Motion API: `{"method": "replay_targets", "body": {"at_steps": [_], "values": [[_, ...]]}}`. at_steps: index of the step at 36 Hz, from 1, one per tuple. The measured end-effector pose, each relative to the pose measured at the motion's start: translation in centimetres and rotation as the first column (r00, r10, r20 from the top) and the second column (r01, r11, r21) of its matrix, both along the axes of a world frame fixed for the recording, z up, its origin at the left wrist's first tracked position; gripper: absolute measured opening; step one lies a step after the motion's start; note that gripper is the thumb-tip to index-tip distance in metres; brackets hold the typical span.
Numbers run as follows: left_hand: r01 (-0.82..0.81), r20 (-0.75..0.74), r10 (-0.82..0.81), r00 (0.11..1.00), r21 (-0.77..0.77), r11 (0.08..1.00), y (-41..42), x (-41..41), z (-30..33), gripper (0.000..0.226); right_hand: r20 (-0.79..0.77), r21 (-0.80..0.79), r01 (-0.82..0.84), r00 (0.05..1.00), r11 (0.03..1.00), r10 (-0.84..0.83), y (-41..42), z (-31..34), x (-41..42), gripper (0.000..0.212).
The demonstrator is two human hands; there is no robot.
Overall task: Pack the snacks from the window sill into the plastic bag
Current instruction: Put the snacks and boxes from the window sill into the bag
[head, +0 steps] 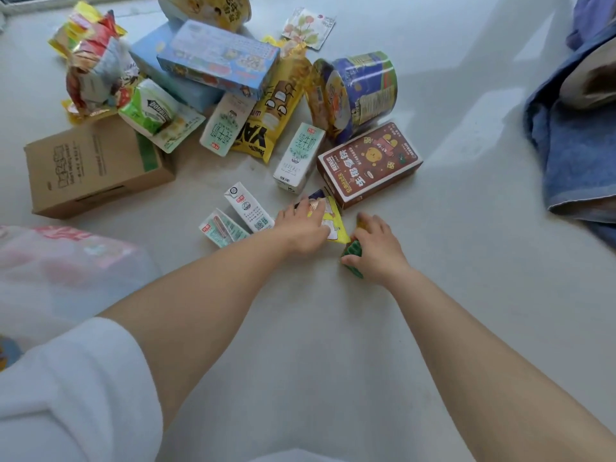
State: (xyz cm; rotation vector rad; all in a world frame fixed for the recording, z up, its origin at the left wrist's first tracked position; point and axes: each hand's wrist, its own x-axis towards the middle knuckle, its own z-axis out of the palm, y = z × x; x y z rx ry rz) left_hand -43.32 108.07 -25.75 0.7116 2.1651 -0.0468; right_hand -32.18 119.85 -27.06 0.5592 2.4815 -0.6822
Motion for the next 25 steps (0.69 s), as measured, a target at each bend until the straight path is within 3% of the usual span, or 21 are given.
{"method": "replay_targets", "body": {"at_steps": [4, 7, 9, 15, 19, 22, 25], "values": [[-0.014, 0.074, 0.014, 0.997, -0.009, 1.0, 0.0, -1.9, 0.3, 0.068, -0.109, -0.024, 0.07, 0.991, 0.997, -0.072, -0.3, -0.3, 0.1, 0.057], [0.074, -0.066, -0.072, 0.995, 0.017, 0.997, 0.1, -1.8, 0.4, 0.099, -0.107, -0.104, 0.247, 0.96, 0.963, -0.258, -1.0, -0.2, 0.7, 0.082], [0.063, -0.139, -0.056, 0.989, 0.049, 0.997, 0.2, -1.4, 0.0, 0.109, -0.055, -0.088, 0.348, 0.934, 0.933, -0.353, -1.5, -0.1, 1.2, 0.09], [-0.138, -0.171, 0.158, 0.973, 0.121, 0.983, 0.4, -0.4, -0.3, 0.092, 0.045, 0.032, 0.359, 0.932, 0.933, -0.36, -3.8, 0.1, 2.3, 0.069], [-0.093, -0.268, 0.104, 0.958, 0.053, 0.994, 0.4, 0.2, 0.3, 0.078, 0.136, 0.025, 0.311, 0.941, 0.95, -0.311, -4.6, 0.7, 2.6, 0.058], [-0.126, -0.322, 0.164, 0.932, 0.136, 0.983, 0.0, 0.9, 0.9, 0.073, 0.177, -0.103, 0.503, 0.858, 0.858, -0.481, -3.9, 1.6, 2.4, 0.068], [-0.238, -0.322, 0.331, 0.887, 0.295, 0.925, -0.7, 1.6, 2.3, 0.071, 0.127, -0.209, 0.621, 0.784, 0.756, -0.608, -3.3, 2.7, 1.9, 0.08]]}}
